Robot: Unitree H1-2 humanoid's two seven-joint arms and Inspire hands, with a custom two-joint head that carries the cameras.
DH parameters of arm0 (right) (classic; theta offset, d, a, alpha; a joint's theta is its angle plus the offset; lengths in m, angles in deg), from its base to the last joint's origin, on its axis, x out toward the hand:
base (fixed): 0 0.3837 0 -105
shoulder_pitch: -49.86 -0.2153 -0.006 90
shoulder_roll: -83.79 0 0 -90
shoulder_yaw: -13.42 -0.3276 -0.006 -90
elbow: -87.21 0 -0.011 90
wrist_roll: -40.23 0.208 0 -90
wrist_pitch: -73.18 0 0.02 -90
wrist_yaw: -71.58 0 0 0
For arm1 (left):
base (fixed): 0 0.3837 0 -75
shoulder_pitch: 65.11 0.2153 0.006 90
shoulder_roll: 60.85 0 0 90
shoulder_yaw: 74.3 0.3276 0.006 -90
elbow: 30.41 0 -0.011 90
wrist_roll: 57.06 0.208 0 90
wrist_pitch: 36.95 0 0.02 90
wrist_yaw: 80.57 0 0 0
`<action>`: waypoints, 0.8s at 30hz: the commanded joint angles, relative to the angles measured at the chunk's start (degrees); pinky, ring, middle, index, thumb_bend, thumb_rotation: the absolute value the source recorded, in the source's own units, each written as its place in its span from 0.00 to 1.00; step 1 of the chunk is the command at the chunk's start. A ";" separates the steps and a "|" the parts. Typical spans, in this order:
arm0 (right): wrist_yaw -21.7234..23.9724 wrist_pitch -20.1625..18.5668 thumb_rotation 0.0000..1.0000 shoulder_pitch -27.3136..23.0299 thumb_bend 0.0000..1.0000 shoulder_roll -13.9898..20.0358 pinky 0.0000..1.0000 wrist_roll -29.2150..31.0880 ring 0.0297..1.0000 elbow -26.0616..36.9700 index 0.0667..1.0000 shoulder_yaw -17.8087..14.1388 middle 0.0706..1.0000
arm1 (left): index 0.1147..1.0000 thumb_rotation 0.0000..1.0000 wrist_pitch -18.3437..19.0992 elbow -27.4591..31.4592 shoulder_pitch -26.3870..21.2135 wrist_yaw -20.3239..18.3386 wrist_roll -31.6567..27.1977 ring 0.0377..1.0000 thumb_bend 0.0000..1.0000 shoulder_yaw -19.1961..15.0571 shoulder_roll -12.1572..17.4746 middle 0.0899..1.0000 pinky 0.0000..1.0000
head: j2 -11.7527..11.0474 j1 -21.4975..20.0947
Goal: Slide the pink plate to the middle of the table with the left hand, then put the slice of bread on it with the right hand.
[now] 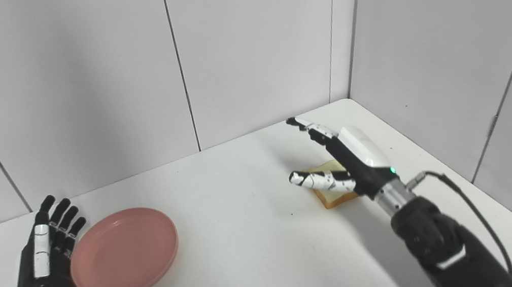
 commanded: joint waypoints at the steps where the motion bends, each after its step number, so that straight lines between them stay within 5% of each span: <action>1: 1.42 2.81 0.90 -3.38 0.89 3.57 0.82 -1.11 0.89 -0.61 0.90 0.95 0.91 | 0.85 0.64 -1.84 -4.59 6.39 -1.15 -0.02 0.86 0.89 -0.05 -0.49 0.84 0.84 | 0.10 0.05; 10: 12.00 0.12 0.69 -8.43 1.00 12.11 0.74 -6.15 0.90 -4.36 0.89 8.03 0.93 | 0.88 0.65 -2.36 -3.87 6.73 -0.91 0.62 0.86 0.89 0.63 -0.31 0.84 0.82 | 0.49 0.49; 15: 17.05 1.36 0.35 -11.49 1.00 15.90 0.82 -9.25 0.94 -7.97 0.96 11.96 0.99 | 0.87 0.63 -1.85 -3.62 6.85 -1.11 0.27 0.86 0.87 0.43 -0.24 0.84 0.83 | 0.53 0.36; 24: 27.40 -5.04 0.24 -15.03 1.00 19.53 0.72 -15.50 0.97 -8.61 1.00 16.94 1.00 | 0.87 0.62 -1.94 -3.76 6.85 -1.11 0.01 0.86 0.84 0.13 -0.50 0.83 0.84 | 0.58 0.61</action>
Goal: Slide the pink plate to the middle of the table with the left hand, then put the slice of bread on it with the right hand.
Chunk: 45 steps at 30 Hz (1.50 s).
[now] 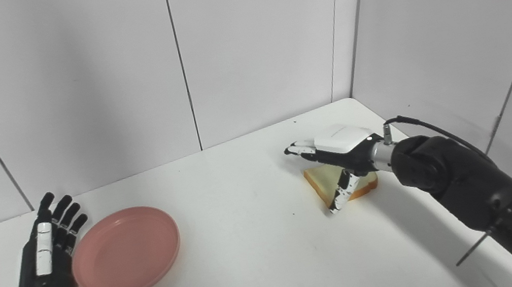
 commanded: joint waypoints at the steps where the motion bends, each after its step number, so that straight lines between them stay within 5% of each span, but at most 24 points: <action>1: 1.90 -3.40 0.24 -2.70 1.00 2.70 0.72 -1.61 0.97 1.19 1.00 -0.13 1.00 | 0.87 0.62 -0.66 -3.87 6.86 -1.04 -0.37 0.86 0.84 -0.19 -0.50 0.83 0.84 | 0.09 0.09; 6: 7.08 -7.58 0.22 -3.71 1.00 3.03 0.83 -4.20 0.97 1.61 1.00 1.32 1.00 | 0.87 0.62 -0.74 -3.75 7.01 -1.16 -0.34 0.86 0.83 -0.16 -0.52 0.83 0.83 | 0.24 0.02; 17: 14.50 -11.93 0.16 -7.14 1.00 3.42 0.84 -8.54 0.98 0.69 1.00 4.41 1.00 | 0.87 0.62 -0.76 -3.99 7.04 -0.92 -0.29 0.85 0.82 -0.23 -0.68 0.82 0.83 | 0.30 0.17; 35: 12.10 -10.00 0.21 -11.17 1.00 2.90 0.94 -11.99 1.00 -5.33 0.96 7.48 1.00 | 0.87 0.62 0.08 -2.62 7.97 -0.51 0.02 0.85 0.80 -0.01 -0.78 0.82 0.81 | 0.84 0.30; 45: 10.24 -8.96 0.19 -11.27 1.00 2.87 0.83 -12.12 0.93 -5.78 0.94 7.46 0.96 | 0.87 0.62 0.46 -1.81 8.35 0.01 0.17 0.84 0.81 0.21 -1.04 0.82 0.80 | 0.81 0.40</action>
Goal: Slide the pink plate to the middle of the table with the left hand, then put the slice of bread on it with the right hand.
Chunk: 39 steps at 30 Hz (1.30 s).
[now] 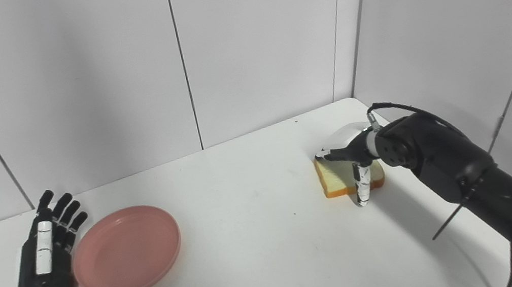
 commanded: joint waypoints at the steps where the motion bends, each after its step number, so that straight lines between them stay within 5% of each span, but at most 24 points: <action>1: -2.77 1.16 0.17 -1.90 0.99 2.07 0.75 -0.57 0.89 -0.43 0.92 -0.76 0.94 | 0.87 0.62 0.46 -3.63 7.60 -0.24 0.00 0.85 0.80 0.05 -0.97 0.82 0.80 | 0.11 0.13; 8: -4.62 0.71 0.07 -1.25 0.91 1.54 0.66 1.76 0.81 -1.89 0.88 -1.42 0.90 | 0.87 0.62 0.77 -2.99 7.91 -0.50 -0.13 0.85 0.81 0.06 -0.84 0.82 0.81 | 0.57 0.12; 19: -3.60 1.74 0.18 -1.45 0.96 3.73 0.72 5.21 0.82 1.66 0.85 -1.80 0.87 | 0.87 0.62 0.24 -4.30 7.41 -0.78 0.02 0.85 0.81 0.25 -0.53 0.83 0.79 | 0.34 -0.11; 23: -4.24 1.38 0.21 -1.76 0.99 4.27 0.81 3.47 0.89 2.39 0.84 -1.66 0.88 | 0.87 0.62 0.21 -4.48 7.27 -0.74 0.05 0.85 0.82 0.28 -0.60 0.82 0.79 | 0.30 -0.17; 33: -2.96 -0.70 0.20 -2.24 0.99 3.63 0.83 0.89 0.96 0.50 0.87 -1.29 0.94 | 0.87 0.61 0.89 -3.12 7.94 -0.80 -0.22 0.86 0.82 0.24 -0.81 0.83 0.81 | 0.64 0.20; 39: -2.16 -1.30 0.26 -2.69 1.00 3.51 0.97 -1.16 1.00 -0.91 0.90 -0.53 0.99 | 0.86 0.61 0.71 -3.78 7.66 -0.70 -0.22 0.85 0.81 0.12 -0.65 0.83 0.80 | 0.52 0.16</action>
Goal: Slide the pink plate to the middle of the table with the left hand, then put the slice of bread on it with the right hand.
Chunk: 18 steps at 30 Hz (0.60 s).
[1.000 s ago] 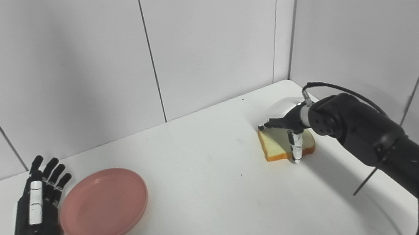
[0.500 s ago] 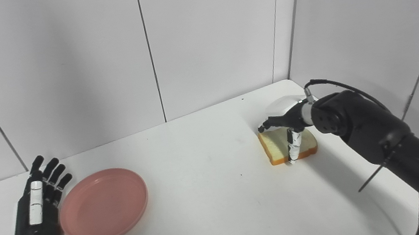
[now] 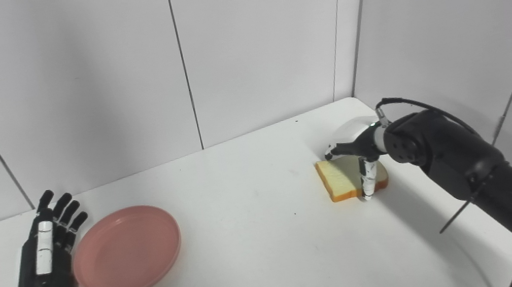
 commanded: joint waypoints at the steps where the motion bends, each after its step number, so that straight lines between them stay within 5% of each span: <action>1: -0.66 -1.53 0.26 -3.03 1.00 2.01 0.97 -1.12 1.00 -0.17 0.90 -0.65 0.99 | 0.86 0.61 0.29 -4.49 7.33 -0.69 -0.11 0.85 0.81 -0.01 -0.63 0.82 0.80 | 0.00 0.07; 16: -2.25 -1.16 0.30 -2.64 1.00 0.34 0.94 -0.32 1.00 -5.59 0.89 -0.70 0.98 | 0.87 0.61 0.32 -4.56 7.36 -0.80 0.07 0.85 0.81 0.18 -0.49 0.83 0.81 | 0.40 0.52; 18: -2.90 -1.56 0.27 -2.36 1.00 -0.19 0.85 0.02 0.97 -5.85 0.87 -0.81 0.96 | 0.87 0.62 0.46 -4.03 7.55 -0.61 0.33 0.85 0.81 0.37 -0.42 0.83 0.80 | 0.40 0.52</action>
